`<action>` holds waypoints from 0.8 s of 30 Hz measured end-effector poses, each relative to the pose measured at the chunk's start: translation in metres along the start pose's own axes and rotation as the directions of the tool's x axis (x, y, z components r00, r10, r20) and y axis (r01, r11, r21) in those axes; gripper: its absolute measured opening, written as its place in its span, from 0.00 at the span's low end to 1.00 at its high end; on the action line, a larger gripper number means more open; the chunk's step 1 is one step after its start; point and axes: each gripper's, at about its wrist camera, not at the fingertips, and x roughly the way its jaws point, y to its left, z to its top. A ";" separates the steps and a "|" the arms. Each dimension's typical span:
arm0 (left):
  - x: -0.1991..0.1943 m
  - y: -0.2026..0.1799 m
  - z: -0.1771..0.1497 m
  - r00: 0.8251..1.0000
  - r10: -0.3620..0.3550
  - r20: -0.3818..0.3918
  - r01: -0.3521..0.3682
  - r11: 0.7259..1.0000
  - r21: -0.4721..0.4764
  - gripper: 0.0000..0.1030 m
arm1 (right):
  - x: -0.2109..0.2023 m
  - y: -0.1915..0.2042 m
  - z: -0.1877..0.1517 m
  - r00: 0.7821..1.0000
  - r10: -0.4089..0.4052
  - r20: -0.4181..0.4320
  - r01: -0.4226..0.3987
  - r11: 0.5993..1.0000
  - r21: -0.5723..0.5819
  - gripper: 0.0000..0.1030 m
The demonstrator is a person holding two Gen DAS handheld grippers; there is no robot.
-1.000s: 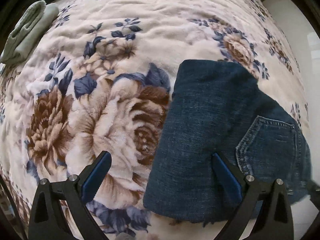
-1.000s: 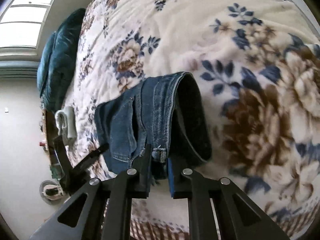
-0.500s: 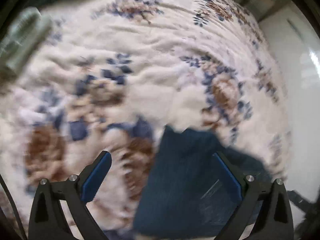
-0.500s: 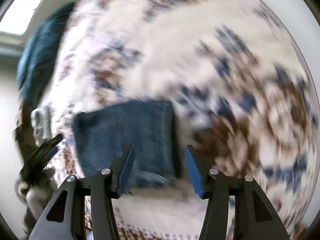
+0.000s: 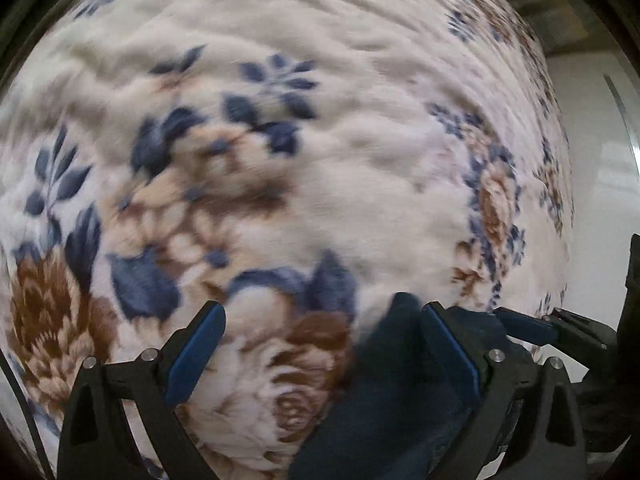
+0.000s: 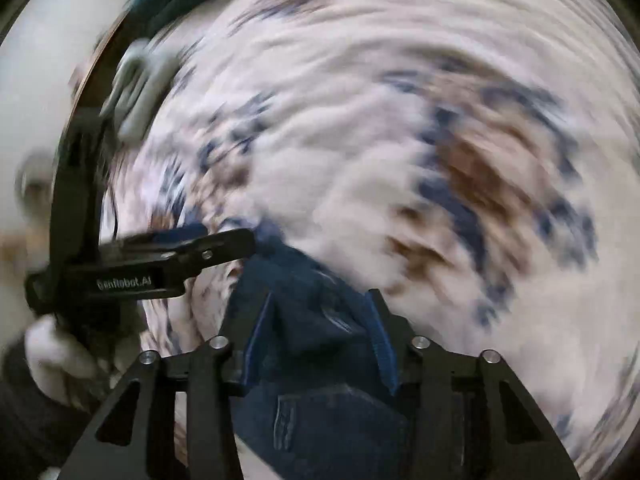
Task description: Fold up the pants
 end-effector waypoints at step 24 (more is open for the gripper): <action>-0.007 0.074 -0.007 0.983 0.174 0.060 -0.172 0.984 -0.035 0.96 | 0.063 0.056 0.055 0.894 -0.238 -0.380 0.092 0.927 -0.363 0.38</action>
